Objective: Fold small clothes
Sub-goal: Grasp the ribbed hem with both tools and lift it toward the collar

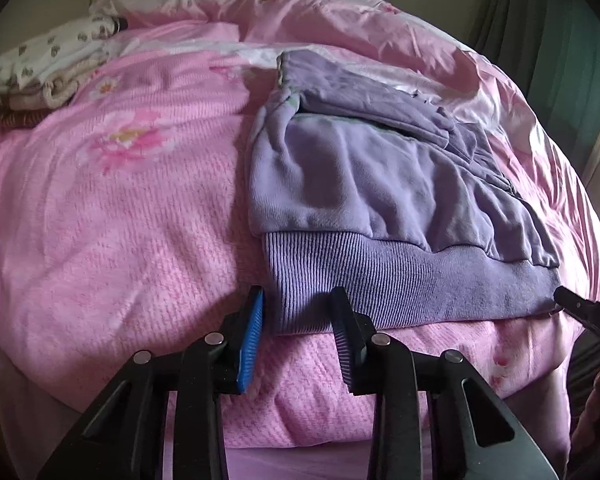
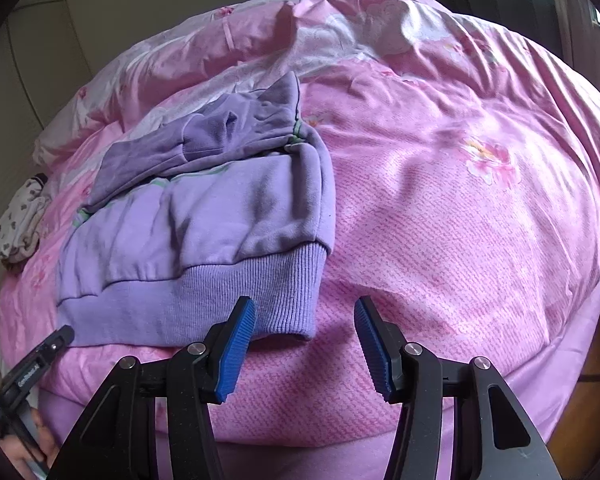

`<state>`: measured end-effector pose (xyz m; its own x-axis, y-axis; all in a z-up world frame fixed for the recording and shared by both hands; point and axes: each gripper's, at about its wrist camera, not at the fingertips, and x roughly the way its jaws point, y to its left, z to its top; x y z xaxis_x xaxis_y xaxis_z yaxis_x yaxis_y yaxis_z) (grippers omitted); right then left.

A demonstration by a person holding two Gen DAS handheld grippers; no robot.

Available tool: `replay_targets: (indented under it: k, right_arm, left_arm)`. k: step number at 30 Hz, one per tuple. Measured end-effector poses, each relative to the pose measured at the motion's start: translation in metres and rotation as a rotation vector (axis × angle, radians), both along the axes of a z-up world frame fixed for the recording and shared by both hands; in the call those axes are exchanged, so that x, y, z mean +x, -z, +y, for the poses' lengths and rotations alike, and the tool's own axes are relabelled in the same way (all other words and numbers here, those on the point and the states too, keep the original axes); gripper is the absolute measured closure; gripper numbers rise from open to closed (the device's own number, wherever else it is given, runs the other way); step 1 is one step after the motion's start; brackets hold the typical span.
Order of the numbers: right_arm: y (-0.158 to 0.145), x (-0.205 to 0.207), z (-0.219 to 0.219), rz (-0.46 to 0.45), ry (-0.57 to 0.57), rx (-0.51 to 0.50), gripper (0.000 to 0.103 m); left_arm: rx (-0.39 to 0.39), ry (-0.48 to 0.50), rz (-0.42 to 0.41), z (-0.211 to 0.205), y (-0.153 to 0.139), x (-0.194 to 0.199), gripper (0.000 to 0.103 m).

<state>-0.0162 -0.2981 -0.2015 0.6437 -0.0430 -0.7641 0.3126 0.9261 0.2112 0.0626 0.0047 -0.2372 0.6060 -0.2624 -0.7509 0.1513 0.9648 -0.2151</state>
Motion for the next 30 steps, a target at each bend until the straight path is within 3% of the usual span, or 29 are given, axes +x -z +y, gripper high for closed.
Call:
replay_targets:
  k: [10,13,16,18,19,25,30]
  right_arm:
    - [0.006,0.003,-0.006,0.009,-0.005,0.067,0.057]
    - [0.011,0.008,-0.009,0.019,-0.014,0.119,0.060]
    - [0.018,0.008,-0.013,0.032,-0.002,0.160,0.069]
    - [0.018,0.009,-0.013,0.034,-0.014,0.171,0.085]
    - [0.017,0.008,-0.011,0.028,-0.016,0.167,0.087]
    - [-0.011,-0.001,-0.007,-0.066,-0.016,0.132,0.092]
    - [-0.045,-0.003,-0.006,-0.181,-0.020,0.115,0.092]
  left_arm:
    - [-0.038,0.021,0.028,-0.004,0.006,0.004,0.072]
    - [-0.042,0.020,0.029,-0.003,0.008,0.005,0.085]
    - [-0.044,0.014,0.031,-0.001,0.008,0.006,0.090]
    - [-0.031,0.019,0.021,-0.003,0.006,0.004,0.093]
    - [-0.029,0.019,0.017,-0.003,0.005,0.004,0.093]
    - [-0.033,-0.010,-0.019,0.004,-0.014,0.001,0.095]
    - [-0.058,-0.024,-0.117,0.007,-0.057,0.003,0.096]
